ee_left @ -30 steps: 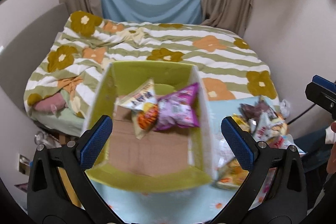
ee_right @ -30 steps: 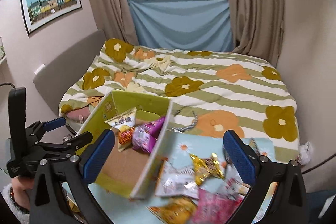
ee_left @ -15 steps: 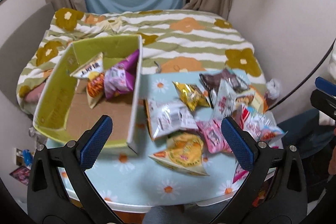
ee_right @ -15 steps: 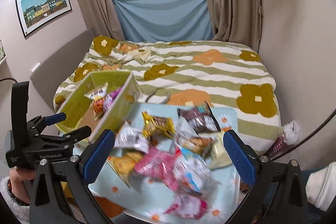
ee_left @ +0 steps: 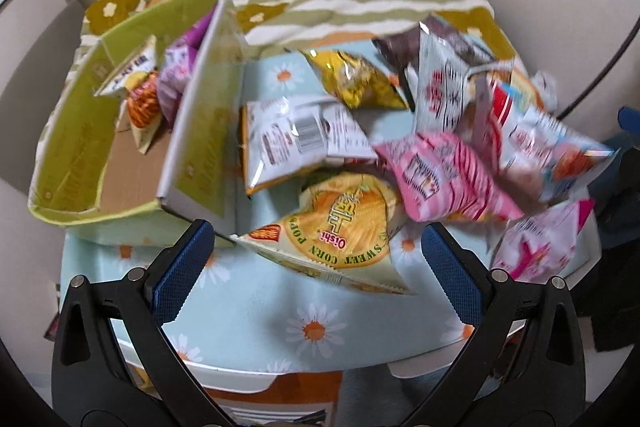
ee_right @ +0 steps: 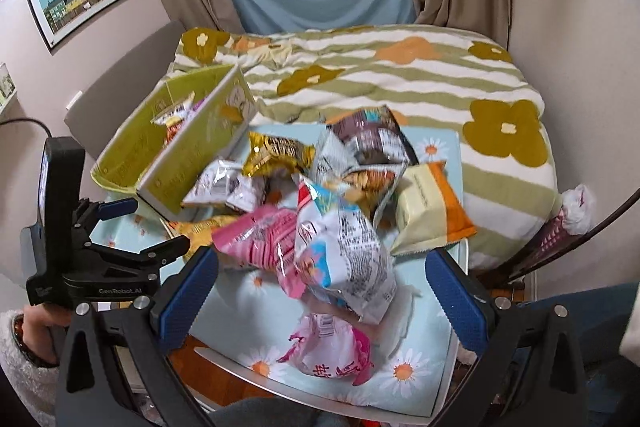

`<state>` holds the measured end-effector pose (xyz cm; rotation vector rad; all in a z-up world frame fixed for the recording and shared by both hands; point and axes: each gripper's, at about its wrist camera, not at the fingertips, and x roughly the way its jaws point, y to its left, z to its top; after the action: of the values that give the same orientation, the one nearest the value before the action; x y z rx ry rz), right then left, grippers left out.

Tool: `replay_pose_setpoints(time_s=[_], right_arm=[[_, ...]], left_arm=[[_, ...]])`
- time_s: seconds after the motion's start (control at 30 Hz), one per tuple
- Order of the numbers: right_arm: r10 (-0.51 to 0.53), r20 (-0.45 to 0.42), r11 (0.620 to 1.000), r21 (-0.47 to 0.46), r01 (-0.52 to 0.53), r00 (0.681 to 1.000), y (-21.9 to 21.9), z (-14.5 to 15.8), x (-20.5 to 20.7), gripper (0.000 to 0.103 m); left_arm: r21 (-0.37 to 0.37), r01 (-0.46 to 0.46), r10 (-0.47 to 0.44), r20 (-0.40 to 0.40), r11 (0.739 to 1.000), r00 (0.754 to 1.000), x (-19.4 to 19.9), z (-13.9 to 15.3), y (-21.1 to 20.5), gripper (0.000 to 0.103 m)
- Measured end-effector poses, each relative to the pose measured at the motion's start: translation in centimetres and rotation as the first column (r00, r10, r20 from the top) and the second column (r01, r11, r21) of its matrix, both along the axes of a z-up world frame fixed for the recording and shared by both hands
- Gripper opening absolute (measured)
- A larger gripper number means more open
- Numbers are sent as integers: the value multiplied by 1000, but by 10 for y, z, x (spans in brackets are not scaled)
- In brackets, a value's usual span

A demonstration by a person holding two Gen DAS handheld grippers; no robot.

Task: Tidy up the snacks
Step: 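Move both tools back over the table toward the remaining snack bags, then grasp the yellow corn snack bag with the left tool while the right tool grasps the white bag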

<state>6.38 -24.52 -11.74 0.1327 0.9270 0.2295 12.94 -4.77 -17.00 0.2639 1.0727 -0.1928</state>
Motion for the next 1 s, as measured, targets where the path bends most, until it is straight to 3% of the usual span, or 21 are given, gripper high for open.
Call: replay_pose_setpoints(time_s=[0.2, 0.4, 0.73, 1.0], right_arm=[[22, -28, 1000, -20, -23, 999, 9, -23, 8, 103], [29, -36, 998, -53, -31, 999, 15, -38, 16, 103], [6, -47, 998, -58, -9, 999, 12, -53, 28, 103], [13, -63, 998, -54, -17, 998, 13, -61, 32, 95]], left_arm=[[73, 57, -55, -21, 996, 998, 10, -27, -11, 103], [124, 106, -98, -71, 987, 993, 21, -56, -19, 93], [69, 123, -112, -140, 990, 984, 31, -76, -20, 67], [35, 107, -100, -157, 994, 982, 21, -75, -9, 60]])
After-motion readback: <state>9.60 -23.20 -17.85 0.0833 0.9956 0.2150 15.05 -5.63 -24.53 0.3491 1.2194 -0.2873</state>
